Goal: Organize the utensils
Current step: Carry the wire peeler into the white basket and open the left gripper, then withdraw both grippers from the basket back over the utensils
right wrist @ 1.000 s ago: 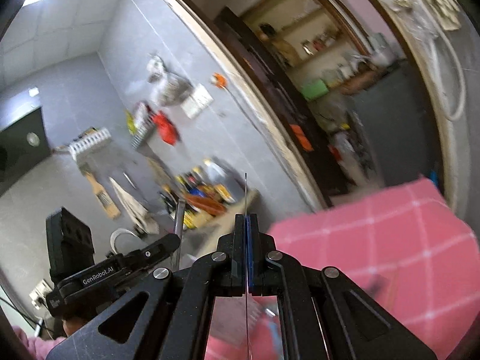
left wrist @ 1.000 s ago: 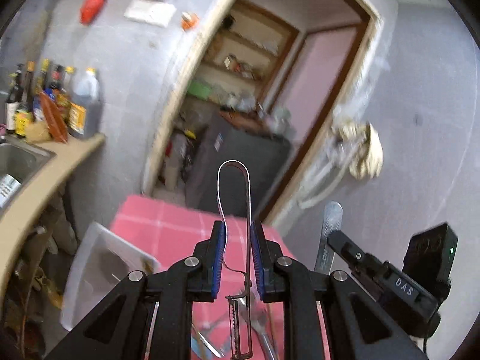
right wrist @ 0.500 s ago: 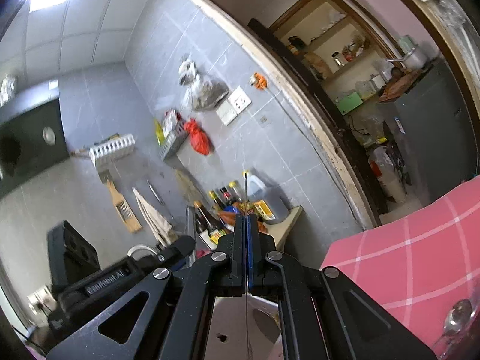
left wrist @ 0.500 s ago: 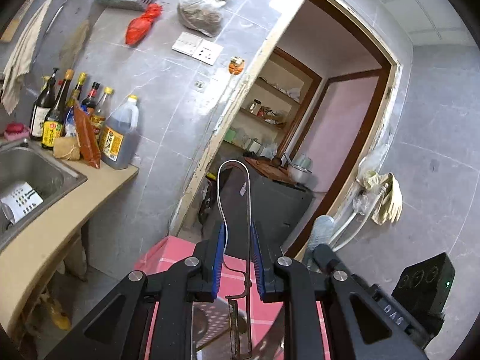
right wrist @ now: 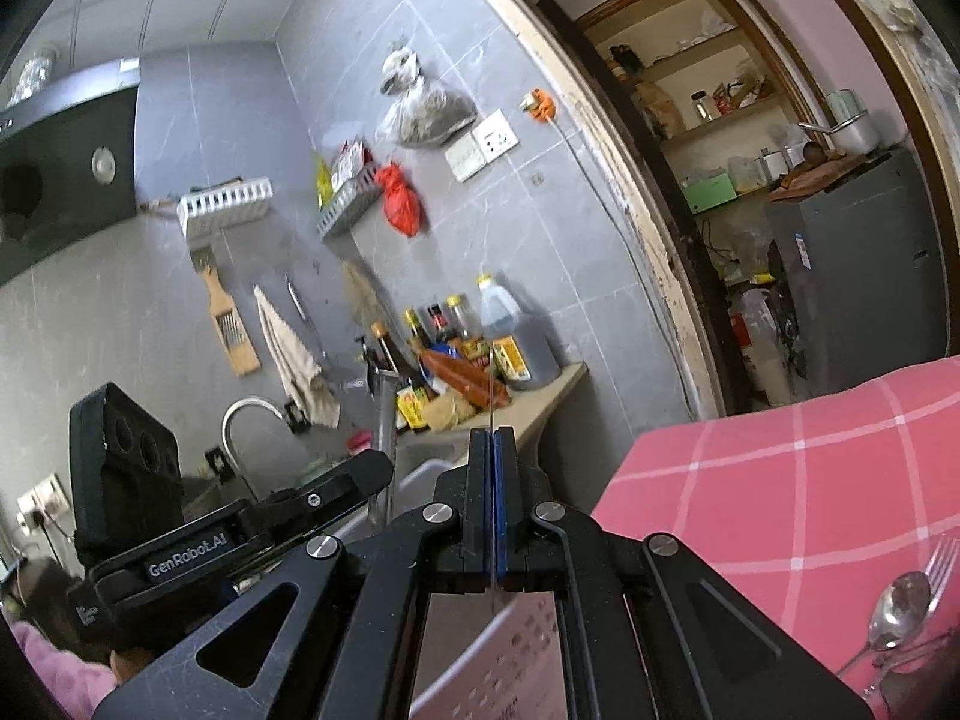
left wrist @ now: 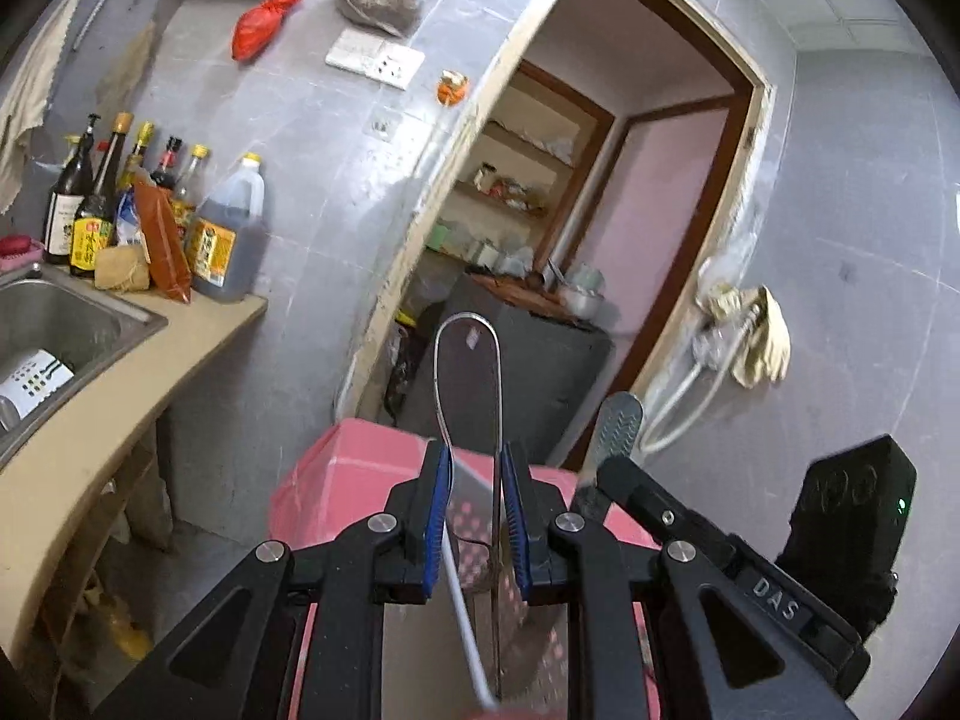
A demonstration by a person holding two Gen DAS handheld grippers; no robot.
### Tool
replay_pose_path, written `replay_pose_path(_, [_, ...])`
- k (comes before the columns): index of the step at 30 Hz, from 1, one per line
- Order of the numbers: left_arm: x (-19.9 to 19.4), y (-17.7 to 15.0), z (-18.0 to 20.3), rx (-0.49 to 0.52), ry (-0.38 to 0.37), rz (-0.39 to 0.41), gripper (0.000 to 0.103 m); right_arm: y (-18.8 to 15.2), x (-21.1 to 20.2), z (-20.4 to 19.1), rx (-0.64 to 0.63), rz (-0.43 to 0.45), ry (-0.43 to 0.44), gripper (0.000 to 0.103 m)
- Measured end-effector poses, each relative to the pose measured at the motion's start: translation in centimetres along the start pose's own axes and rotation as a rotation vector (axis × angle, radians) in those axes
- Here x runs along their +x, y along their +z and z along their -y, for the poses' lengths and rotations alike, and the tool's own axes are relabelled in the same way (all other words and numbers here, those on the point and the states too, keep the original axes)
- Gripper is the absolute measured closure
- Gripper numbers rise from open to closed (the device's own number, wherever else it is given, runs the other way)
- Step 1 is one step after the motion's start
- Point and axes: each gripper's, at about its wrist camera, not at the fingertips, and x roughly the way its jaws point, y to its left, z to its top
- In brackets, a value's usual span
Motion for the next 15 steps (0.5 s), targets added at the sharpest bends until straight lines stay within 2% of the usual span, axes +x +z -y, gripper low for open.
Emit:
replay_pose_path(6, [-1.2, 0.5, -0.6, -0.048, -0.008, -0.030, 0.085, 0.3, -1.1, -0.3, 0.013, -0.034, -0.035, 0.099])
replay_pose_path(10, [-2.1, 1.2, 0.0, -0.034, 0.005, -0.039, 0.077, 1.1, -2.6, -0.6, 0.022, -0.015, -0.069, 0.093])
replay_pose_path(14, [-2.9, 1.8, 1.6, 0.000, 0.031, -0.042, 0.062, 2.7, -5.7, -0.9, 0.016, 0.032, -0.142, 0.069])
replay_pose_path(15, [-3.2, 2.0, 2.3, 0.017, 0.039, -0.039, 0.055, 3.0, -6.5, -1.0, 0.007, 0.041, -0.165, 0.064])
